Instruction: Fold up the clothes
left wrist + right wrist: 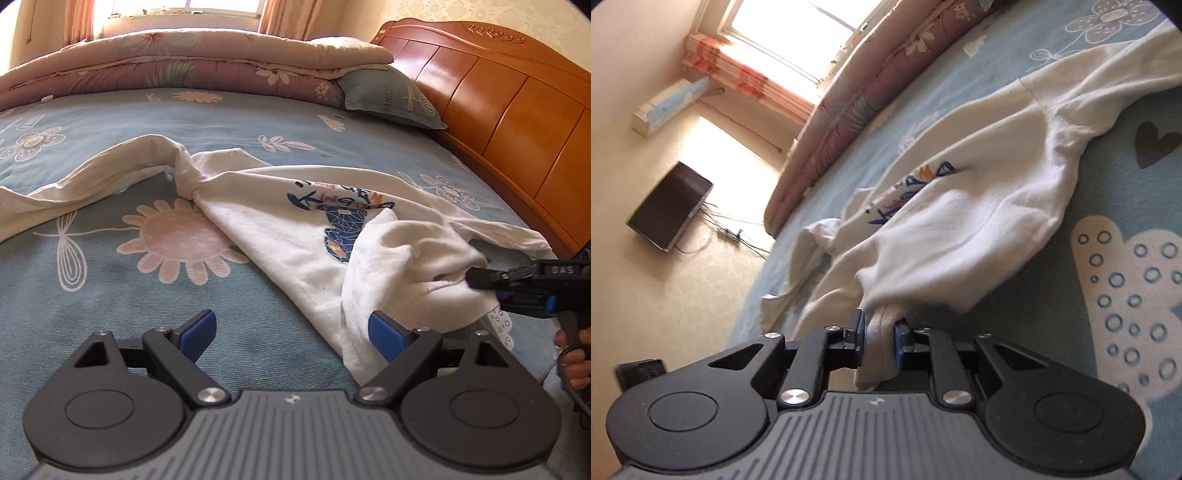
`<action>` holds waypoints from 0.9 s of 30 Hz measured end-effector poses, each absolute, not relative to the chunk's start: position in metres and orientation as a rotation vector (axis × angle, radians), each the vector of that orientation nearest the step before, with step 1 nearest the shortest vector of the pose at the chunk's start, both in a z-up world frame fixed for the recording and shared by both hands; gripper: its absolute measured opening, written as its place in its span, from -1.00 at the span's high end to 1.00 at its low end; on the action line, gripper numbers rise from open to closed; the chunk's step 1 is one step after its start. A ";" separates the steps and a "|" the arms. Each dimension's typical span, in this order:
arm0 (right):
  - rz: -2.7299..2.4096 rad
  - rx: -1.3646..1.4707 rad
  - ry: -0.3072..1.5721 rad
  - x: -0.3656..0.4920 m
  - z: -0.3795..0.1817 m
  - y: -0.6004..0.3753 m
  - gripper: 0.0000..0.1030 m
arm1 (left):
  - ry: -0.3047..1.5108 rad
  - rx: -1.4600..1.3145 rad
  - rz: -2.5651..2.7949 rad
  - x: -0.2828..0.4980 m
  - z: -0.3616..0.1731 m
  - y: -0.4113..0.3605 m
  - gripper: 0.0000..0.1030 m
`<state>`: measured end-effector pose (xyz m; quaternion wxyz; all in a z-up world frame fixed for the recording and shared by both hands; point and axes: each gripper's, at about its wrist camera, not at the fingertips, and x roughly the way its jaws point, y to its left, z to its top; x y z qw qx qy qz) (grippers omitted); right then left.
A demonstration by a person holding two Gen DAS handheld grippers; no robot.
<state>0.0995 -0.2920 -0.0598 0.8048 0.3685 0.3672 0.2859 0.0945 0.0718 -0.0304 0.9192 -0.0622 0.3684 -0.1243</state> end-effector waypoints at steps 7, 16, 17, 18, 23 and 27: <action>0.579 0.824 0.708 0.067 -0.034 -0.335 0.76 | 0.744 -0.104 -0.275 0.089 -0.024 0.062 -0.74; 0.222 0.699 0.784 0.030 -0.027 -0.399 0.74 | 0.745 -0.088 -0.286 0.086 -0.021 0.054 -0.74; 0.161 0.656 0.806 0.029 -0.029 -0.401 0.67 | 0.750 -0.087 -0.280 0.087 -0.021 0.054 -0.74; 0.140 0.630 0.805 0.027 -0.028 -0.400 0.64 | 0.754 -0.085 -0.275 0.087 -0.021 0.054 -0.74; 0.180 0.451 0.787 0.030 -0.011 -0.365 -0.02 | 0.788 -0.091 -0.222 0.092 -0.023 0.058 -0.74; 0.316 0.138 0.805 0.046 0.001 -0.283 -0.50 | 0.807 -0.119 -0.175 0.094 -0.023 0.071 -0.74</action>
